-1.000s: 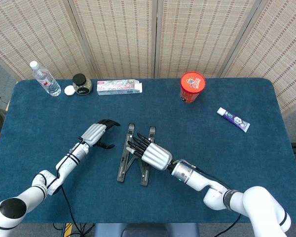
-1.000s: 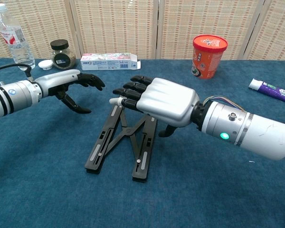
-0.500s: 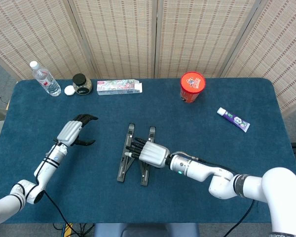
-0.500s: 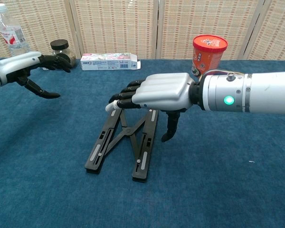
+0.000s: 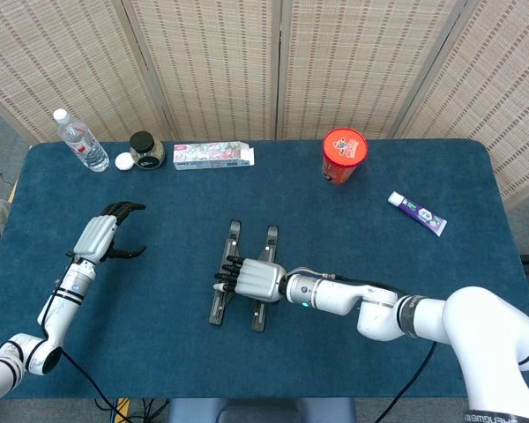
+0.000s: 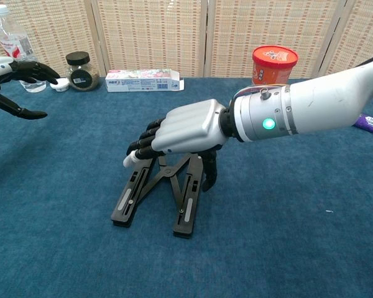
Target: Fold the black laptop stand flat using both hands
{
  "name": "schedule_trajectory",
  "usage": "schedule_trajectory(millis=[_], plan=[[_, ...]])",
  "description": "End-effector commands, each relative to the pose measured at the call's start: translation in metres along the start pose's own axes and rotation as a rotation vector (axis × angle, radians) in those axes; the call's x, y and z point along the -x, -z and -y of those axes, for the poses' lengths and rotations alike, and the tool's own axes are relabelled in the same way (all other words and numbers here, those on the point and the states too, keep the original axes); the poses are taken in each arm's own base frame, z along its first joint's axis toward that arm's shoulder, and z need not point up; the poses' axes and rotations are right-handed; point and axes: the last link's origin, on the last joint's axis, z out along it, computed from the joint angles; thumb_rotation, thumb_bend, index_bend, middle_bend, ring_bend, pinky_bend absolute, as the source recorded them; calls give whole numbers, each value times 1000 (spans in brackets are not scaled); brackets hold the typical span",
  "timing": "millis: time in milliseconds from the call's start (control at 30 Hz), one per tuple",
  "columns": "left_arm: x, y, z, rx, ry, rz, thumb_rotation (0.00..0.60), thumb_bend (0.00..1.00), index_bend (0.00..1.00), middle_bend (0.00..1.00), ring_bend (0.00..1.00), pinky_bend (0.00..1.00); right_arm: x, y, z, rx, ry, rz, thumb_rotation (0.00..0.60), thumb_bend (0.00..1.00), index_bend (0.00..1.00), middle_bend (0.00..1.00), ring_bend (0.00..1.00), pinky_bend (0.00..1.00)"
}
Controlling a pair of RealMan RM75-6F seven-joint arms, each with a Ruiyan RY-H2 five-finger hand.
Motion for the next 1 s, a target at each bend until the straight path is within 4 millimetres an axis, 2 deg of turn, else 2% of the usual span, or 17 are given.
schedule_trajectory(millis=[33,333,1000], plan=[[0,1,3,-9,4,2,600,173,183,195,113,73,6,-6,4,-16,5,15,600,0,0,0,0,0],[2,2,13,-37,11,7,600,172,183,195,113,74,13,-20,3,-39,19,32,600,0,0,0,0,0],[5,2,22,-59,18,-1,600,172,183,196,112,74,9,-39,2,-76,22,76,600,0,0,0,0,0]])
